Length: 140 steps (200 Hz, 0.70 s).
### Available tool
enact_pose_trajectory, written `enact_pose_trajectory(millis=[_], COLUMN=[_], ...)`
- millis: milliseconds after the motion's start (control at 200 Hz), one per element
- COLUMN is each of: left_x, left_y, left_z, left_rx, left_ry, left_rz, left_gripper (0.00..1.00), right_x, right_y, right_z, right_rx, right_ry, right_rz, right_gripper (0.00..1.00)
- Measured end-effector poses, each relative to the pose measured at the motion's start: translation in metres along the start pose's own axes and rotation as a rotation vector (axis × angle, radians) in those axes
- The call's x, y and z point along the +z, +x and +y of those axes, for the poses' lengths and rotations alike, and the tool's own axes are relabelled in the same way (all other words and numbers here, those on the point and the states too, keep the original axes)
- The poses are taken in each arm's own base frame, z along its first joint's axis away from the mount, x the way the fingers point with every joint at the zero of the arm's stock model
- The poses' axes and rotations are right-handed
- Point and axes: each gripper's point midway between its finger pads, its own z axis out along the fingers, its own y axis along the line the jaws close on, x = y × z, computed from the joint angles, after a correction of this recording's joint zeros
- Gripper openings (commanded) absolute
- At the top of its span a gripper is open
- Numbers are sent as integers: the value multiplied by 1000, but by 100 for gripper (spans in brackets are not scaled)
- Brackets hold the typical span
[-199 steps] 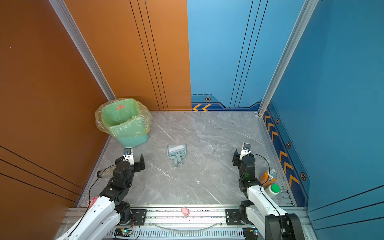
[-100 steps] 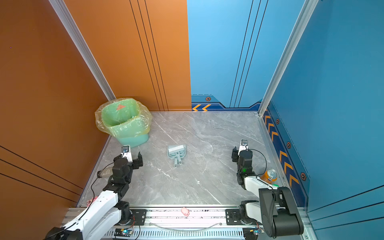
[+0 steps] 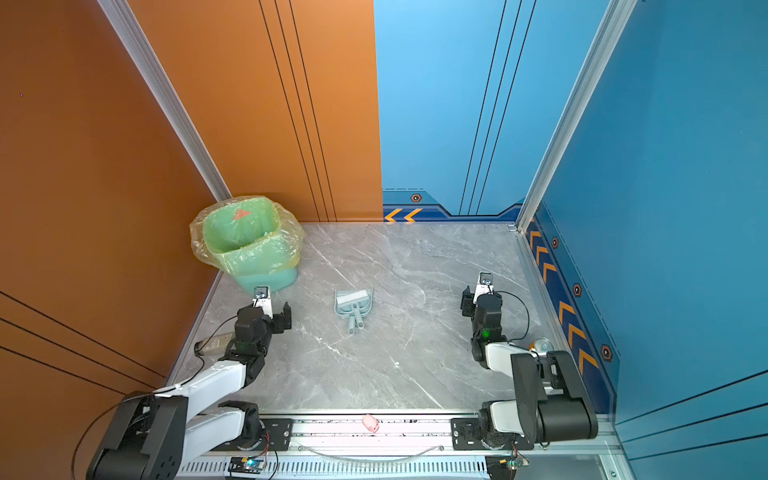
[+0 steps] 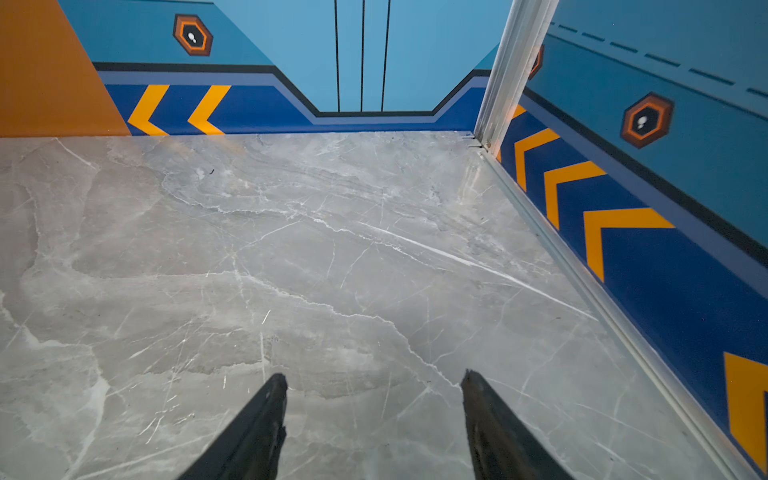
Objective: Sweep away the paper scraps from the table
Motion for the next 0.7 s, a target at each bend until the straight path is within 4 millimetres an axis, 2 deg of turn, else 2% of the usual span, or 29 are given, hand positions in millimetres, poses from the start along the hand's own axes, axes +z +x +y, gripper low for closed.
enact_pose_trajectory(millis=[105,290,701], left_x=[5,11,21], left_y=[-7,-9,-19], left_z=[-1,-7,-18], left_rx=[0,11,15], left_ry=[1,19,67], left_rz=[-15,-23,-67], left_gripper=[98,98,98], right_x=[4,5,8], right_y=[15,5,12], right_z=[9,10,8], right_rx=[-23,-16,-19], right_ry=[-24,-27,-16], right_rz=[36,-7,12], right_gripper=[69,70,72])
